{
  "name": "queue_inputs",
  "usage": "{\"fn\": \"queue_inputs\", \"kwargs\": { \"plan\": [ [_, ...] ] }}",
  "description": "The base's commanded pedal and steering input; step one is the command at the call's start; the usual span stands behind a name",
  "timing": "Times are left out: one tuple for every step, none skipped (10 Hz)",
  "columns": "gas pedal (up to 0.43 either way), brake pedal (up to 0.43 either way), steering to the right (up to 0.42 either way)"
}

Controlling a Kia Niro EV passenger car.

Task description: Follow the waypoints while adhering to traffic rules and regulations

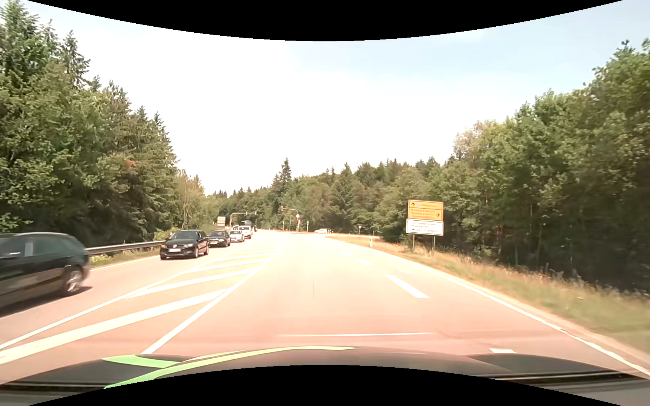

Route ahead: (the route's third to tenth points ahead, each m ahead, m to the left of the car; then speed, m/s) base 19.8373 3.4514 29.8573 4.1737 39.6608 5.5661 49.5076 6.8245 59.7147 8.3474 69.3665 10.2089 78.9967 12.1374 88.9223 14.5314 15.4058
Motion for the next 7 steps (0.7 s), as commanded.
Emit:
{"fn": "queue_inputs", "kwargs": {
  "plan": [
    [0.0,0.226,-0.015],
    [0.0,0.232,-0.015],
    [0.0,0.238,-0.015],
    [0.0,0.238,-0.015],
    [0.0,0.244,-0.015],
    [0.0,0.244,-0.015],
    [0.0,0.244,-0.015]
  ]
}}
